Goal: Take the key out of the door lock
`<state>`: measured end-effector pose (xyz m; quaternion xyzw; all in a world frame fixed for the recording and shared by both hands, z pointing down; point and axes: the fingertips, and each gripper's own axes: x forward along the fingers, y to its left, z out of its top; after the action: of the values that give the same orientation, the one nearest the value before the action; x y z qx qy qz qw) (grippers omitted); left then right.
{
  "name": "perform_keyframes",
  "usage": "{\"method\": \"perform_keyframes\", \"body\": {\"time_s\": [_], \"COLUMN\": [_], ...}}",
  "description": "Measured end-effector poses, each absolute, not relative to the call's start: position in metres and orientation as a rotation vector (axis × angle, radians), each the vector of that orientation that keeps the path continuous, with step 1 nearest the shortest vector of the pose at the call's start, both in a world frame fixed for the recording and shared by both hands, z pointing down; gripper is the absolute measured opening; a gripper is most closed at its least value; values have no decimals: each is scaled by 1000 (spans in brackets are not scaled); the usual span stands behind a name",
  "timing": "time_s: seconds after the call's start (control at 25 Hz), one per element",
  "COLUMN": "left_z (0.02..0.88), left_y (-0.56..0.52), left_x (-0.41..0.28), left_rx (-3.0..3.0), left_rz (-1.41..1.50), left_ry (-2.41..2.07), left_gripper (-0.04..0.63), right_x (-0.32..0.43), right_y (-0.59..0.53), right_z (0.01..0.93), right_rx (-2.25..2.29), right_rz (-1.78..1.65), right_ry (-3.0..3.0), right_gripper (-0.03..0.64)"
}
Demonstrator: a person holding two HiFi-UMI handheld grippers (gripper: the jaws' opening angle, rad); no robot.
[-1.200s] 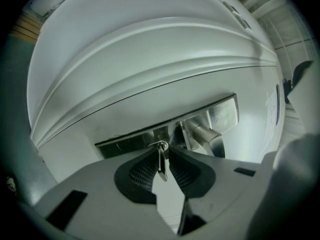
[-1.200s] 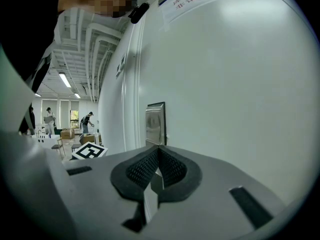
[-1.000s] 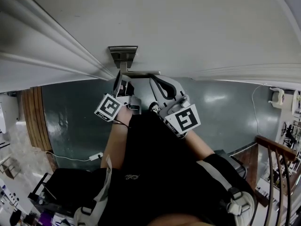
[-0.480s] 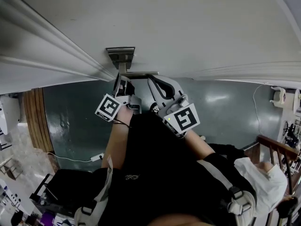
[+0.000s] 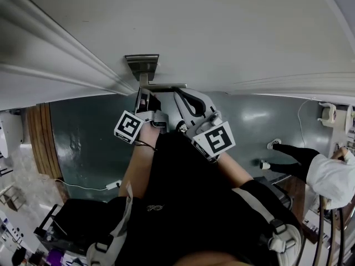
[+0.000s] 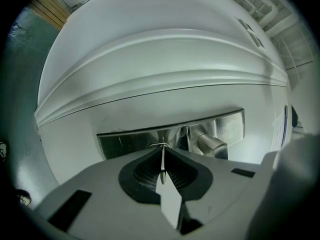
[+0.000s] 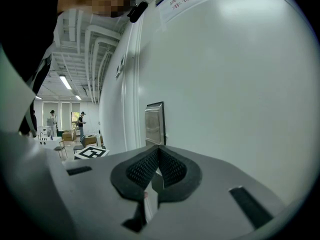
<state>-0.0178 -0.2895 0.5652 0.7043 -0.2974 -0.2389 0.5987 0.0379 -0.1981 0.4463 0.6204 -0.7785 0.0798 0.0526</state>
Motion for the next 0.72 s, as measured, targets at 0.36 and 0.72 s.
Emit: {"method": "perform_keyframes", "body": {"time_s": [0.36, 0.72], "left_z": [568, 566], "left_y": [-289, -275], "left_x": [-17, -25], "left_rx": [1619, 1615], "left_rz": [-543, -570], "left_ry": [-692, -669], "left_gripper": [37, 35], "right_x": [39, 41], "right_y": [-196, -193], "right_z": [447, 449], "right_rx": [1887, 1887], "right_rz": [242, 255], "right_ry": [-2373, -2380], "right_gripper": [8, 8]}}
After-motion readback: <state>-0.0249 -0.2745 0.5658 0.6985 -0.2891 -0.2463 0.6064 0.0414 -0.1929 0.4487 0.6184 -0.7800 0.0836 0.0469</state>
